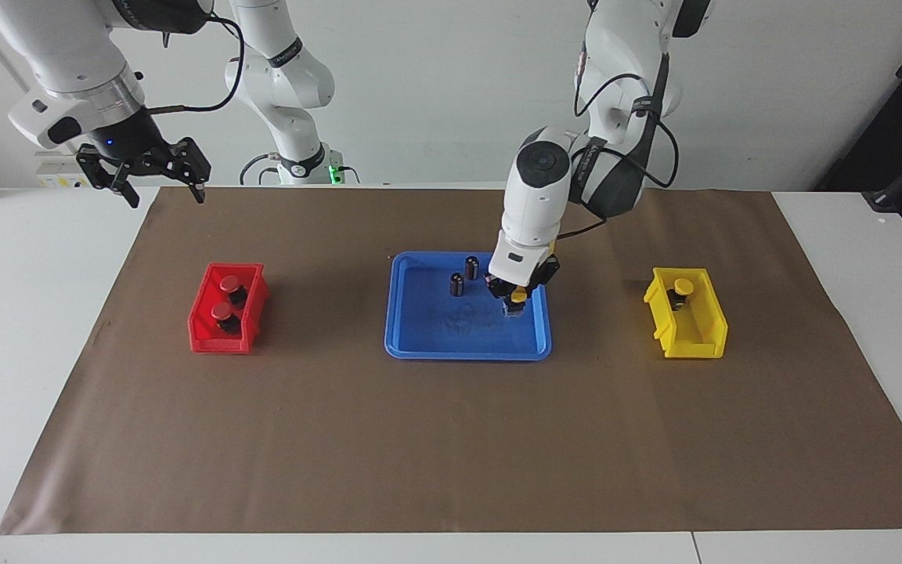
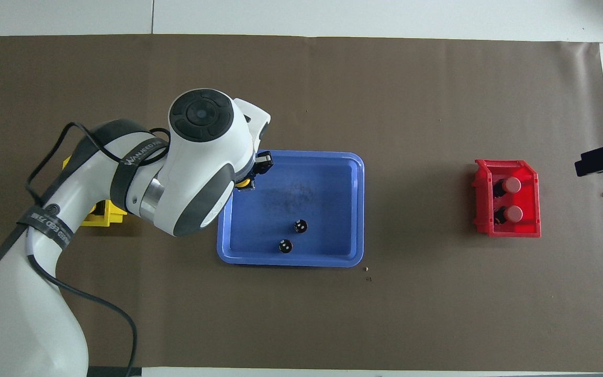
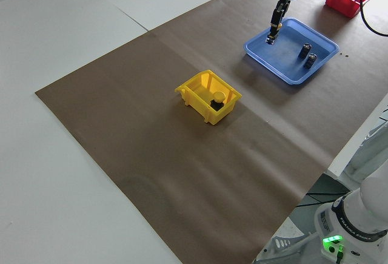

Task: Sort red and yellow buttons by color
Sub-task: 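Lift the last yellow button with the left gripper while the right gripper withdraws, then lower the yellow button into the yellow bin and open the left gripper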

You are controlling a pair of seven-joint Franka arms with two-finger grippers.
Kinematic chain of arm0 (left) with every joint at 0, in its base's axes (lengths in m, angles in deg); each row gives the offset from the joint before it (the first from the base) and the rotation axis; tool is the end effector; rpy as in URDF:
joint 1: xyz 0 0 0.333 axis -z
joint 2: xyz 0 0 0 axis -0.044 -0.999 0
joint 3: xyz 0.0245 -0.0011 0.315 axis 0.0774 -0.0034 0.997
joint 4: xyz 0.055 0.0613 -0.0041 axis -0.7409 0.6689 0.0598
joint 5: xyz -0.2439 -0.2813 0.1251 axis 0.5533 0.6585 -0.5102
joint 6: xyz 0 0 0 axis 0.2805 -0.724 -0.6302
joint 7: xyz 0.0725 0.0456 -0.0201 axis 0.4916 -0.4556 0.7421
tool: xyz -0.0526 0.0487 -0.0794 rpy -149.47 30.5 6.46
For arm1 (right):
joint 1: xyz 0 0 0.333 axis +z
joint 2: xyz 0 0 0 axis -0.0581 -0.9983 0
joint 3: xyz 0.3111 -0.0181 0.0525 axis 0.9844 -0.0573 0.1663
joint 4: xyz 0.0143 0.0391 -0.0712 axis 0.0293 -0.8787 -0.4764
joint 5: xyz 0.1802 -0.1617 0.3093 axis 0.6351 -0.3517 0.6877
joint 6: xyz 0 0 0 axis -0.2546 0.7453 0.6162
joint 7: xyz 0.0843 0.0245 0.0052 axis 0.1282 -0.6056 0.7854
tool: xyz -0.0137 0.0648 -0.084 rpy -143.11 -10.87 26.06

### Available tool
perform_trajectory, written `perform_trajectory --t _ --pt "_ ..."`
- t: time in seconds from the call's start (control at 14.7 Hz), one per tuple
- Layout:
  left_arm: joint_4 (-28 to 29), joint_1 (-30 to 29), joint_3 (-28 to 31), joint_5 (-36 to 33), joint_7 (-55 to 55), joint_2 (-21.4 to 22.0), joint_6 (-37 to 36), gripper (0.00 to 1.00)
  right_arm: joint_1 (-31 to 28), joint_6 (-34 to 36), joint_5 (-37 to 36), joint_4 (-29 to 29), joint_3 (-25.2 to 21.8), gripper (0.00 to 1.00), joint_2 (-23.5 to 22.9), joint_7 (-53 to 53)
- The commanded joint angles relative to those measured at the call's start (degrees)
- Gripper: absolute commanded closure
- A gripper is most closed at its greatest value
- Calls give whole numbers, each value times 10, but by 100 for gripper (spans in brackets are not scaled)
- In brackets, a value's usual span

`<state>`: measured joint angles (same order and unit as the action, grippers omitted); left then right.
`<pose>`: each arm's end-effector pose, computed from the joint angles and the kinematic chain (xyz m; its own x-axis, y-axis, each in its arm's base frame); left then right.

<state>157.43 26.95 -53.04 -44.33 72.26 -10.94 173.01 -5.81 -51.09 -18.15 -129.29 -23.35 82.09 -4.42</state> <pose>0.5386 -0.3317 0.4447 0.9818 0.1853 -0.0417 0.1832 -0.9818 -0.0499 0.5347 -0.0349 0.6426 0.9962 0.0728 -0.0471 0.0736 -0.9972 0.0153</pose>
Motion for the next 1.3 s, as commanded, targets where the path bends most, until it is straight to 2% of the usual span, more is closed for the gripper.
perform_trajectory --t 0.0,0.2,0.34,0.48,0.89,1.23 --pt "-12 -74 15 -7 -143 28 -43 98 -7 18 0 28 3 0 -18 -10" --pt "-20 -172 16 -7 -324 27 -56 98 -1 23 -1 28 1 0 -18 -10" --pt "-17 -217 16 -7 -389 26 -44 99 3 24 -1 28 0 0 -18 -10" --pt "-11 -258 15 -7 -437 26 -32 99 39 40 -1 26 -28 0 -14 -10" --pt "142 -294 19 -6 -413 81 91 98 70 42 -1 25 -57 0 -13 -11" --pt "183 -286 18 -6 -410 98 109 99 69 42 -1 26 -61 0 -15 -12"
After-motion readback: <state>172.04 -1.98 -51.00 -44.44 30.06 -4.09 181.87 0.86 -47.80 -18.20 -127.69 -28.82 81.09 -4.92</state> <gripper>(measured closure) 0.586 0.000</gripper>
